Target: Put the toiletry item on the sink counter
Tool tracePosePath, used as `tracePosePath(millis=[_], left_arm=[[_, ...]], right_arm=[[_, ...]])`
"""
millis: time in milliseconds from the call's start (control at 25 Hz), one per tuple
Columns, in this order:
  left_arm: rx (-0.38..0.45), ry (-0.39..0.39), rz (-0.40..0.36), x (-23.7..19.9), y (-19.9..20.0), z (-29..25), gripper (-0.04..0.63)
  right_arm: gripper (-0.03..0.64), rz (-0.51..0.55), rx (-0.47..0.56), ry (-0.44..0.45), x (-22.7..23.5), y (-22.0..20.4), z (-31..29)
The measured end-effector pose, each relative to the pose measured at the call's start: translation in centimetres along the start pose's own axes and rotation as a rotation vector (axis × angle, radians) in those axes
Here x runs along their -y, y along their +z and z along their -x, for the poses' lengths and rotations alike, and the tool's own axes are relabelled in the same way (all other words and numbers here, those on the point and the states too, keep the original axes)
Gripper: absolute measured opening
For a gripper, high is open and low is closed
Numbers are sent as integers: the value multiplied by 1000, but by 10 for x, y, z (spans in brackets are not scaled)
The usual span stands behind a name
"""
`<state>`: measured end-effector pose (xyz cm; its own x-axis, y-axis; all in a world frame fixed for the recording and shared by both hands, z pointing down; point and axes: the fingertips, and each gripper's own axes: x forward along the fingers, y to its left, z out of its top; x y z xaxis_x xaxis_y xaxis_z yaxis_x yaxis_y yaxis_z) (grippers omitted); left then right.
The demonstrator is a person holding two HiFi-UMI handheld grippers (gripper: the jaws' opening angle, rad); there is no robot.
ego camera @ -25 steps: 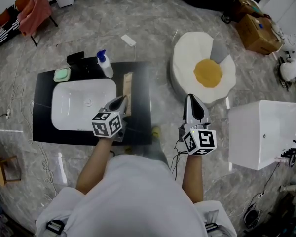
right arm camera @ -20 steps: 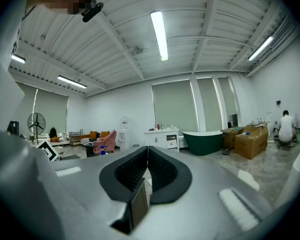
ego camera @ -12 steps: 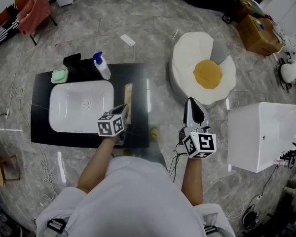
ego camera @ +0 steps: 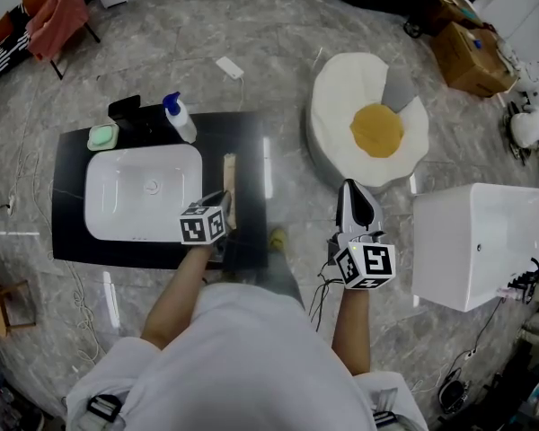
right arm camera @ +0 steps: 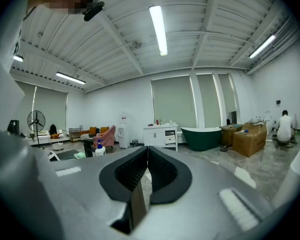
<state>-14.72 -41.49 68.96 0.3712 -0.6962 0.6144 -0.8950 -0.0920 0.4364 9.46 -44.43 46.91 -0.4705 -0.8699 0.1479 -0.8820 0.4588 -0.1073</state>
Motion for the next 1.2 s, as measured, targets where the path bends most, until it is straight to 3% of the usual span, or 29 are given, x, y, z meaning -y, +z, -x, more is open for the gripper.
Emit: tracePosePath(millis=[600, 1200], left_arm=[[-44, 61, -33, -23, -7, 0, 88], [62, 53, -168, -15, 27, 54, 106]], right_arm=[[3, 11, -8, -6, -2, -1, -4], [3, 17, 22, 21, -43, 9, 14]])
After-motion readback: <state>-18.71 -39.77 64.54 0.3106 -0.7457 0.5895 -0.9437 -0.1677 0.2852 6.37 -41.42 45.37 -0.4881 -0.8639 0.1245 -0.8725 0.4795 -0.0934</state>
